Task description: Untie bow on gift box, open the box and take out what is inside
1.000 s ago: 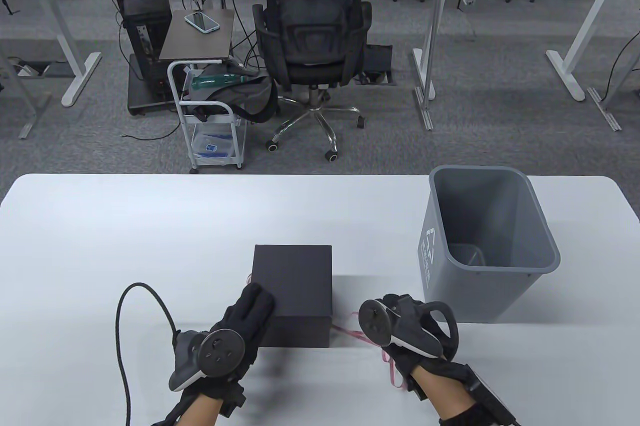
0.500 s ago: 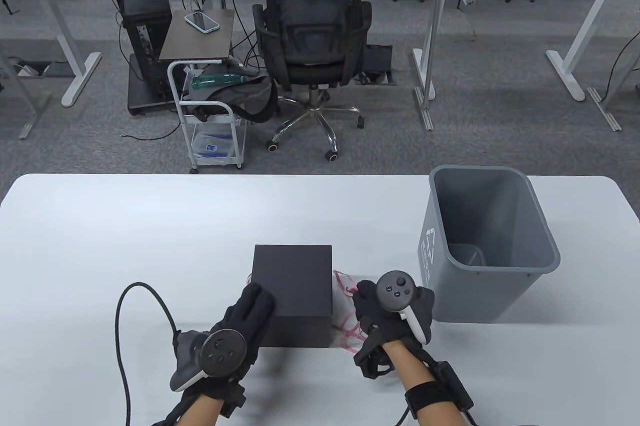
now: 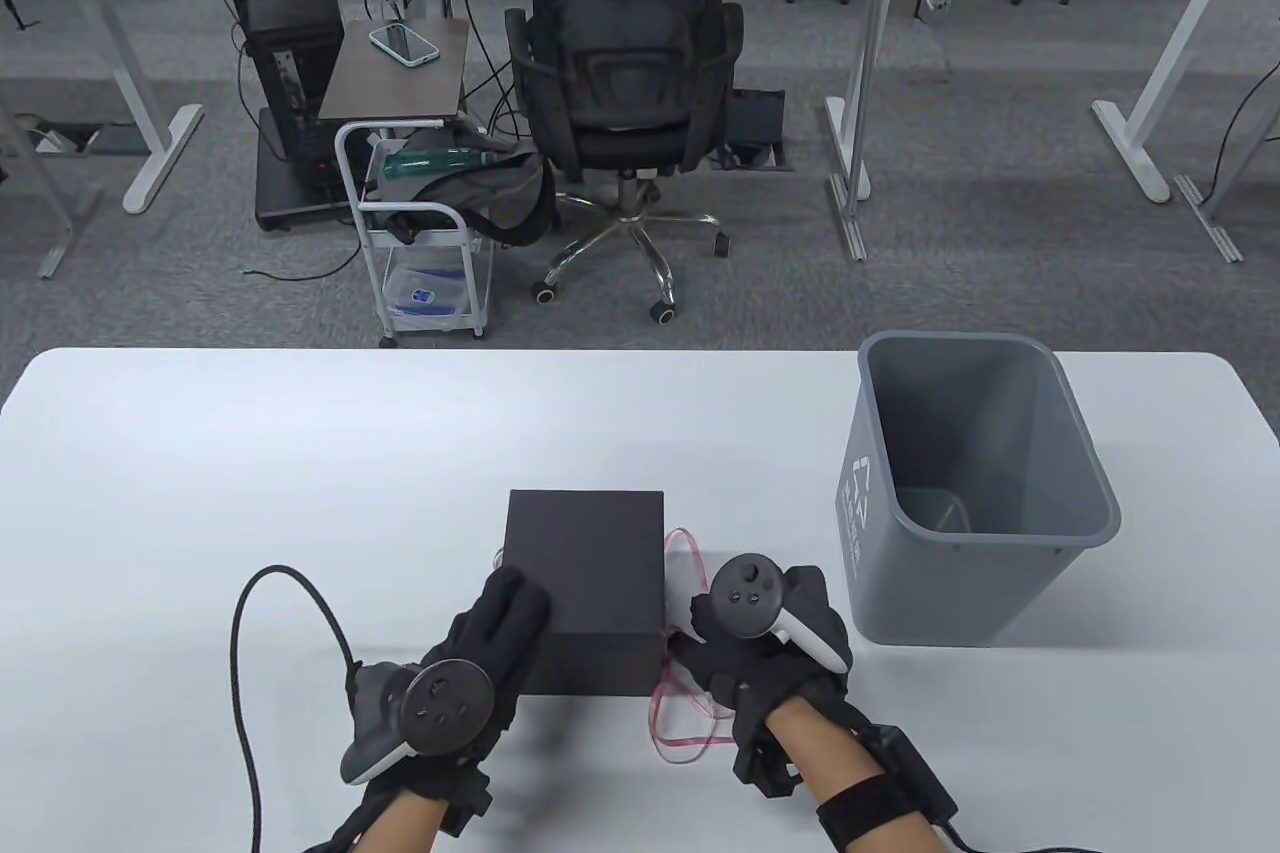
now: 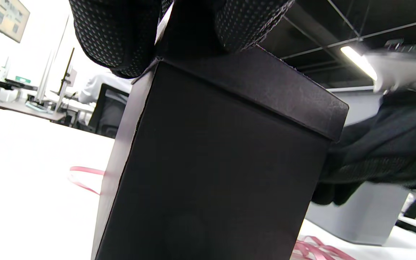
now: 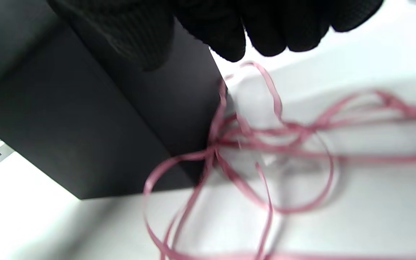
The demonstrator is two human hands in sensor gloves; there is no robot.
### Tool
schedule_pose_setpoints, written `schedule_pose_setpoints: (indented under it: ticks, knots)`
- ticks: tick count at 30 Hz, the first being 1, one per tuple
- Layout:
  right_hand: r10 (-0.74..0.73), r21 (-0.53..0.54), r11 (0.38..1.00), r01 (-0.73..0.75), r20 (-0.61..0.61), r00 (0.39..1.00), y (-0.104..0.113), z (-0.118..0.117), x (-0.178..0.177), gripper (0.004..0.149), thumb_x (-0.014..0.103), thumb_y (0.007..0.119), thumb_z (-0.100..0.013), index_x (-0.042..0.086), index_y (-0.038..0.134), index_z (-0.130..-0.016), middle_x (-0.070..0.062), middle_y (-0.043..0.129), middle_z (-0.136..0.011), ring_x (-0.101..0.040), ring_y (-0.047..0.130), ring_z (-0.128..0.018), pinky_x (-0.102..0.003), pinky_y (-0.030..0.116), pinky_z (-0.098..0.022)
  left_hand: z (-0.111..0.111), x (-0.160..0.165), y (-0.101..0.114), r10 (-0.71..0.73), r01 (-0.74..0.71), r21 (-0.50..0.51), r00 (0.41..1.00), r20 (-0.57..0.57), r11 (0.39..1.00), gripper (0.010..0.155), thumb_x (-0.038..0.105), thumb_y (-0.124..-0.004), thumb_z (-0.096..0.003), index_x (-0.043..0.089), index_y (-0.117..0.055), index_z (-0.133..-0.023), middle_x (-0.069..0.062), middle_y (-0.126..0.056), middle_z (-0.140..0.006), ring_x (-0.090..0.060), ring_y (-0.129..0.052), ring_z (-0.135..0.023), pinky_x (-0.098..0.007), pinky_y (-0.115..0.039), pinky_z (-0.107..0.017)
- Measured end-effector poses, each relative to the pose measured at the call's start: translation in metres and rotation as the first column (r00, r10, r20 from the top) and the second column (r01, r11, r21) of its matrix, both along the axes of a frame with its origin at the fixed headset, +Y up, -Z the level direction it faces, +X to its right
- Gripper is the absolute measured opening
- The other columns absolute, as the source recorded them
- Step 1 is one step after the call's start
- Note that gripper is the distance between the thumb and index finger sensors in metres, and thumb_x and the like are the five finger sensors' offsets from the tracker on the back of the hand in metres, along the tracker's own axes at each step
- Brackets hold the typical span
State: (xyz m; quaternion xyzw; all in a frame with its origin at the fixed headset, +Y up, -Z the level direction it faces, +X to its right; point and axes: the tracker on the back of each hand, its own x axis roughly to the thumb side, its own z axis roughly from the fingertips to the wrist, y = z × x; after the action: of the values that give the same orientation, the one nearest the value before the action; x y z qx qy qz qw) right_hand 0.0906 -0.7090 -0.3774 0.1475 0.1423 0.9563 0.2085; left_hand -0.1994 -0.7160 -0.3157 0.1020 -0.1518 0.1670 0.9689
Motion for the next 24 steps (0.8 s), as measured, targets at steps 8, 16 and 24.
schedule_pose_setpoints:
  ticks: [8, 16, 24]
  knots:
    - [0.385, -0.246, 0.848, -0.47, -0.323, 0.864, -0.07, 0.019, -0.023, 0.126, 0.063, 0.08, -0.042, 0.011, -0.02, -0.098, -0.031, -0.021, -0.099, -0.063, -0.005, -0.094, -0.072, 0.015, -0.071, 0.0, 0.0, 0.0, 0.0, 0.0, -0.003, 1.0, -0.002, 1.0, 0.053, 0.031, -0.071, -0.0637, 0.02, -0.059, -0.114, -0.014, -0.05, -0.125, -0.048, -0.084, -0.088, -0.044, -0.079, -0.067]
    - [0.29, -0.151, 0.939, -0.31, -0.142, 0.946, -0.074, -0.014, -0.021, 0.115, 0.051, 0.089, -0.04, 0.011, 0.009, -0.112, -0.016, 0.023, -0.115, -0.048, 0.036, -0.101, -0.063, 0.045, -0.074, 0.0, 0.0, -0.001, 0.002, -0.002, 0.0, 1.0, 0.0, 1.0, 0.053, 0.031, -0.071, -0.0636, 0.02, -0.059, -0.114, -0.014, -0.05, -0.125, -0.048, -0.084, -0.088, -0.044, -0.079, -0.067]
    - [0.192, 0.155, 0.971, -0.181, -0.061, 0.979, -0.065, -0.009, -0.025, 0.044, 0.025, 0.09, -0.048, 0.011, 0.083, -0.089, -0.012, 0.089, -0.075, -0.032, 0.091, -0.064, -0.05, 0.081, -0.052, 0.0, 0.0, -0.001, 0.007, -0.007, 0.005, 1.0, -0.003, 1.0, 0.053, 0.031, -0.071, -0.0636, 0.02, -0.059, -0.114, -0.014, -0.05, -0.125, -0.048, -0.084, -0.087, -0.045, -0.08, -0.066]
